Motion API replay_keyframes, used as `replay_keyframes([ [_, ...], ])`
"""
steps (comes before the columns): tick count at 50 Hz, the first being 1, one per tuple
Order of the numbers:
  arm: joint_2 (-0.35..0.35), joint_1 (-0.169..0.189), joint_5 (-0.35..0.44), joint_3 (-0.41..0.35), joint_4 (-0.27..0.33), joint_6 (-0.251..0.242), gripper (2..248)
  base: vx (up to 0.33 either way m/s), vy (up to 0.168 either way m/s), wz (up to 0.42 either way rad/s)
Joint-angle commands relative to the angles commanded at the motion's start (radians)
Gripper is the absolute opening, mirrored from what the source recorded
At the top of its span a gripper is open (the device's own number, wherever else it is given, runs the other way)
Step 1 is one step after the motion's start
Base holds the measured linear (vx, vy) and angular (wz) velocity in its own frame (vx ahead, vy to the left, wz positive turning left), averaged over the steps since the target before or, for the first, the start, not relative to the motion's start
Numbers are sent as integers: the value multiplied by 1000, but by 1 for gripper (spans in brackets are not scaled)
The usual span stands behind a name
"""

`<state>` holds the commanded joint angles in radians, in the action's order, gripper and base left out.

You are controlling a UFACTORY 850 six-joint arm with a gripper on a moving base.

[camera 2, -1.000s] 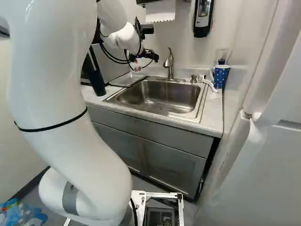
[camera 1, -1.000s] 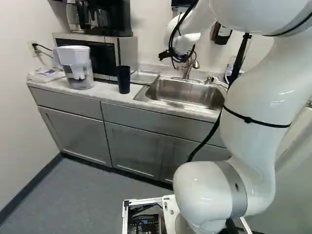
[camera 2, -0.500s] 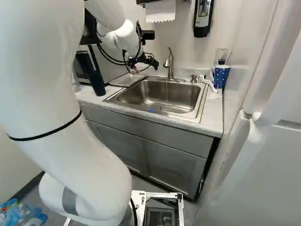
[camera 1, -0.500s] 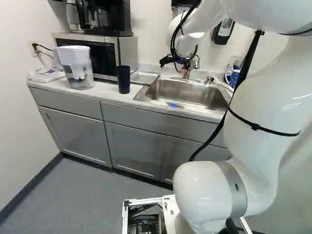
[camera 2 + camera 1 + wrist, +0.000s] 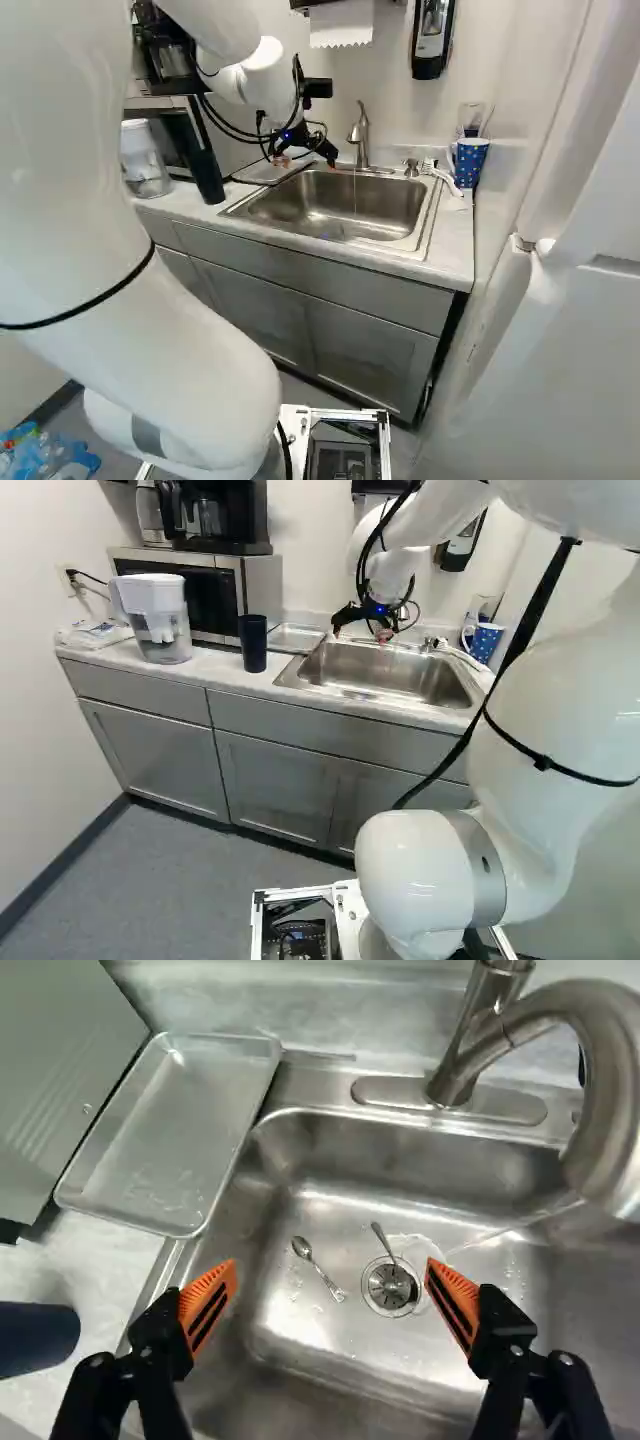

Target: Rinse the cup and place it in the tray

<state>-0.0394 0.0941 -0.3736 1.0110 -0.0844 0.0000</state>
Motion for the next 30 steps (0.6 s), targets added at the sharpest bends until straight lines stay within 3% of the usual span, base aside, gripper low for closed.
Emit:
replay_keyframes([
  [9, -45, 15, -54, -44, -8, 0, 247, 0, 0, 0],
  [30, -136, 73, -54, -129, -8, 0, 247, 0, 0, 0],
])
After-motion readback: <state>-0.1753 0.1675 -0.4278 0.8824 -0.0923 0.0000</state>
